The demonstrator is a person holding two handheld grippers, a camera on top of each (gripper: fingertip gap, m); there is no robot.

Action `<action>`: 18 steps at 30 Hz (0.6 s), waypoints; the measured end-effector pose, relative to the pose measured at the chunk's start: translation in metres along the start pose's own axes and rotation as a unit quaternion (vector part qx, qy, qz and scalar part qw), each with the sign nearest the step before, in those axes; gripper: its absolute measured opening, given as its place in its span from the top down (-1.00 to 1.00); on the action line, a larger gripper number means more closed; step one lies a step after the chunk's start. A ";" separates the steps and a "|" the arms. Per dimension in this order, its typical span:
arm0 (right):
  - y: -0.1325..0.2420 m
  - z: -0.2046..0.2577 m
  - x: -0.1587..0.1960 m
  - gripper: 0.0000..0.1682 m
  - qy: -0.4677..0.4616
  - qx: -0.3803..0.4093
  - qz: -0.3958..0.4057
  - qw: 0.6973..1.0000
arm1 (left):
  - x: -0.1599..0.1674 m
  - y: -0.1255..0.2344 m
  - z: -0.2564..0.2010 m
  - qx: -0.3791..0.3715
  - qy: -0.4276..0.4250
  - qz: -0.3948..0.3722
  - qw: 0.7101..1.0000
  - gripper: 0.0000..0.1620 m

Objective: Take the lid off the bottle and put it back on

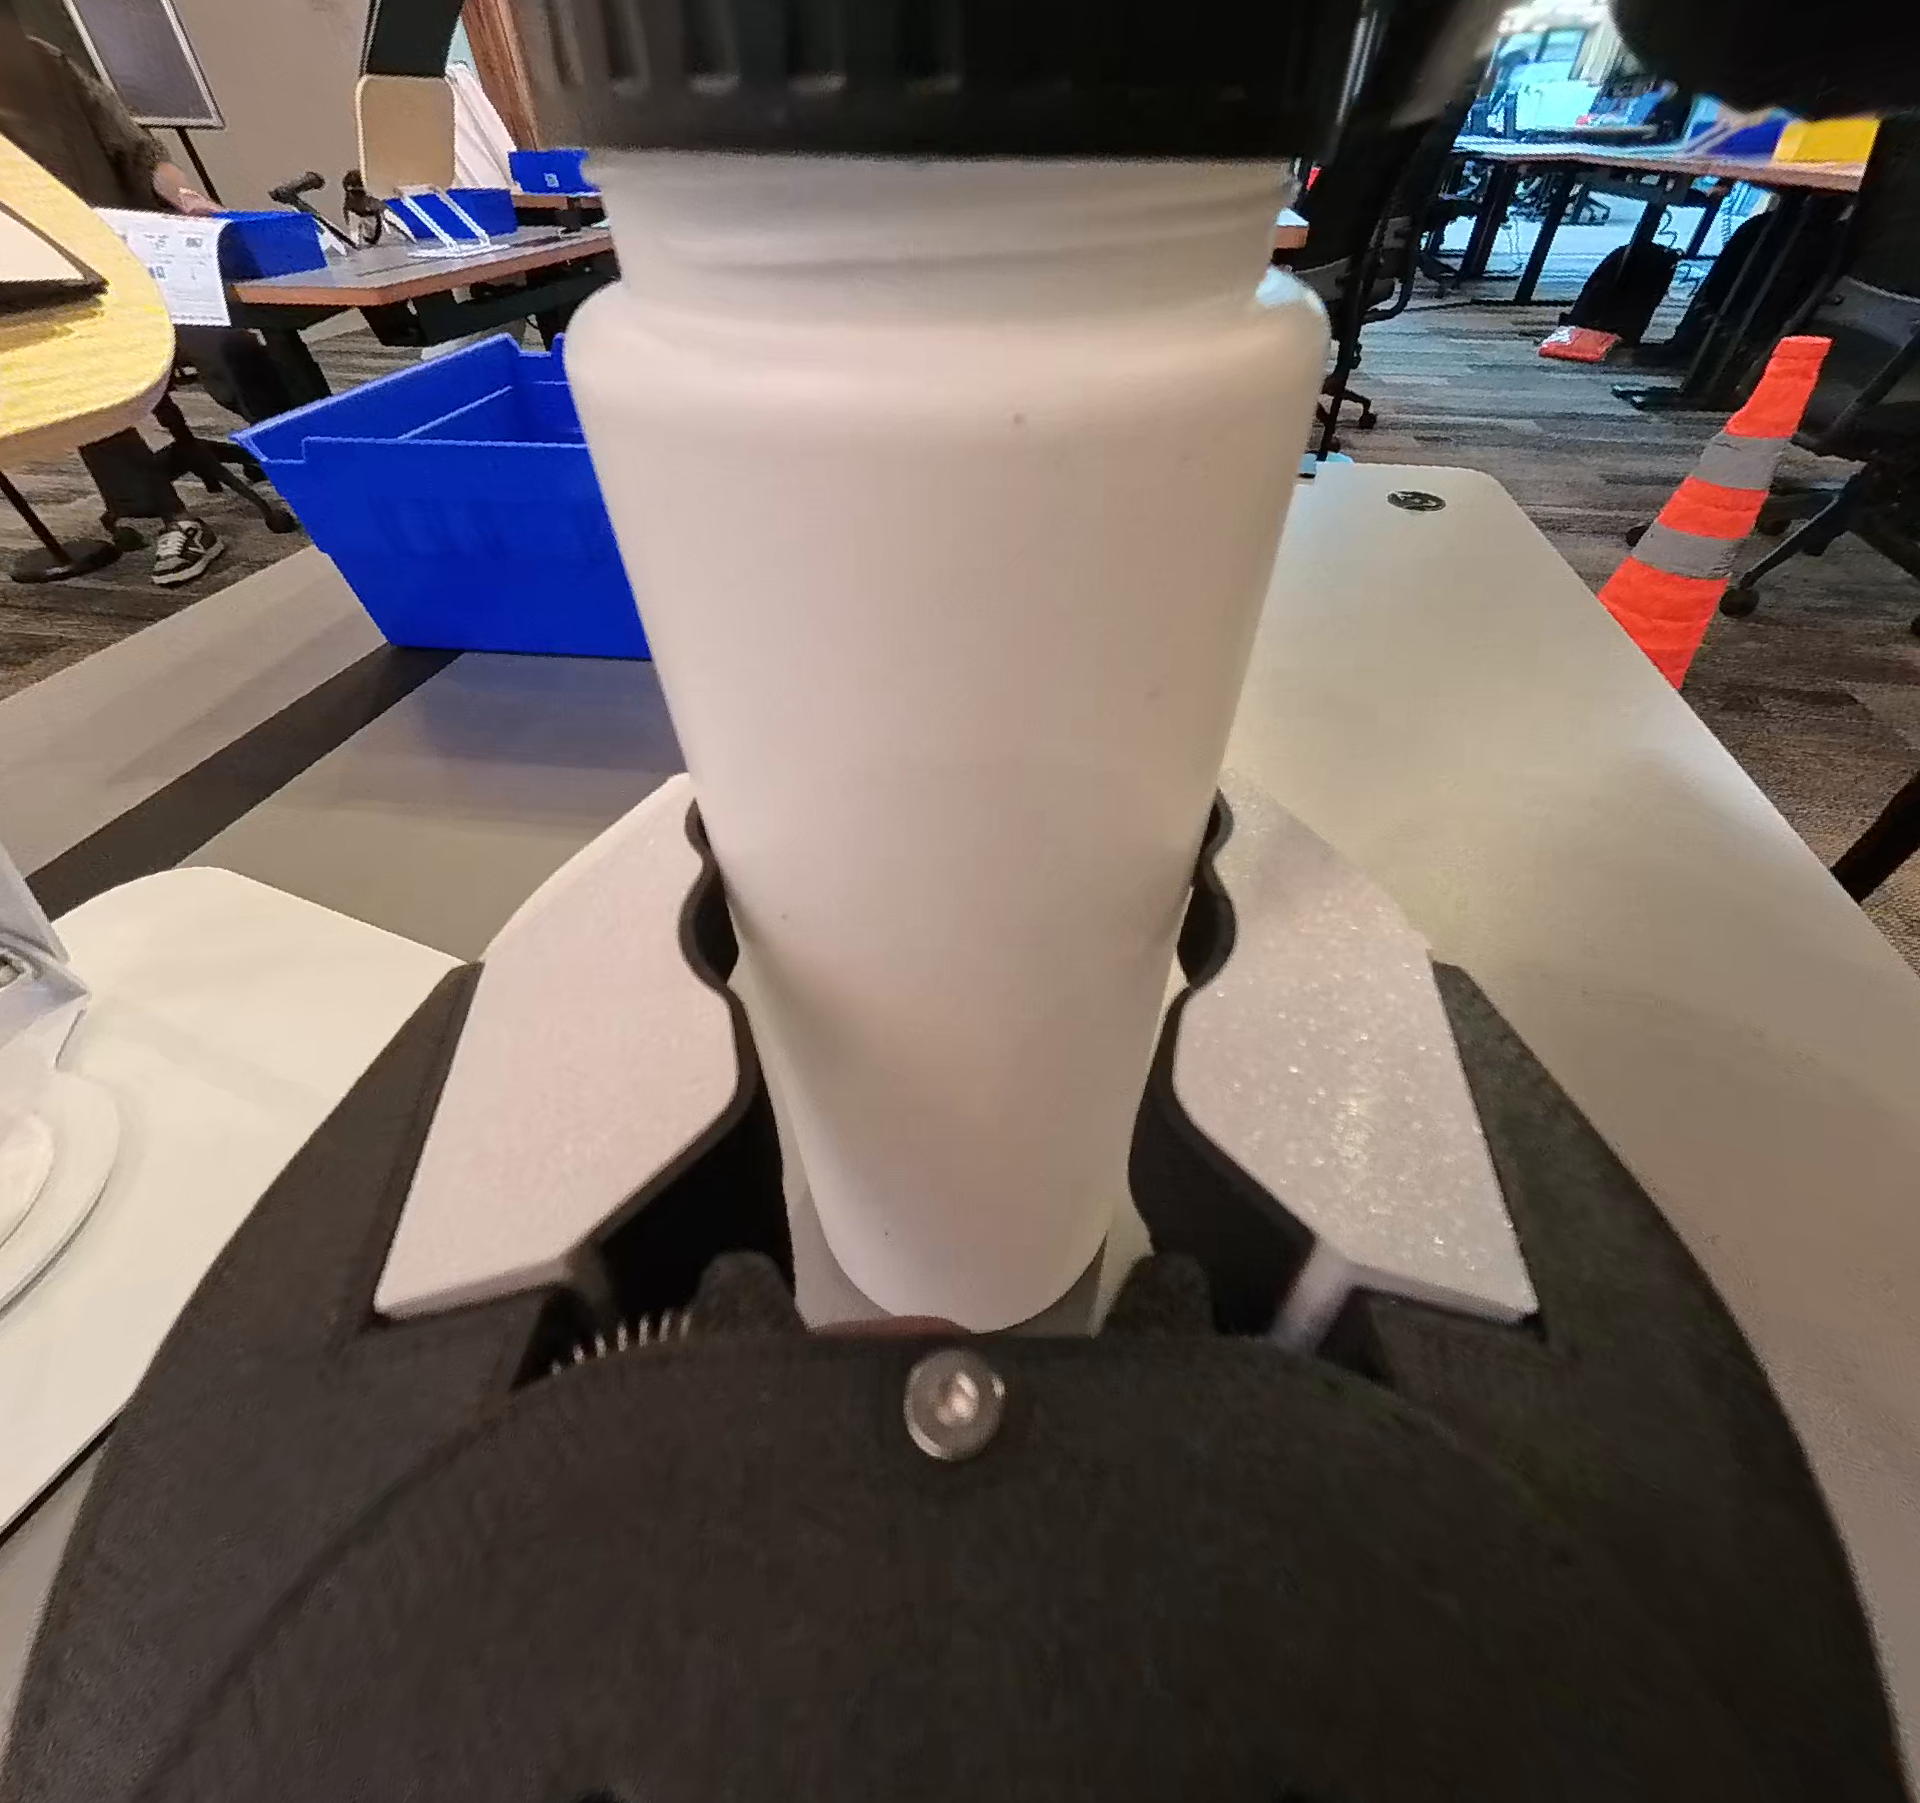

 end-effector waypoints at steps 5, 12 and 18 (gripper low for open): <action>0.005 -0.004 0.010 -0.09 -0.171 -0.012 -0.101 0.980 | 0.000 0.000 0.000 0.000 0.000 -0.001 1.000 -0.05; -0.007 0.002 0.022 0.09 -0.337 -0.064 -0.178 0.922 | 0.000 0.000 0.000 0.000 0.001 -0.001 1.000 -0.05; -0.009 0.004 0.018 0.14 -0.336 -0.058 -0.168 0.925 | 0.000 0.000 0.000 0.000 0.000 0.000 1.000 -0.05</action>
Point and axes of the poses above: each gripper's, where its closed fingertips meet, y back along the fingers, x out of its underside, z = x × y across the jaws, the point moved 5 cm from there along y, back along the fingers, and after that the axes turned 5 degrees about y, right-handed, at the moved point
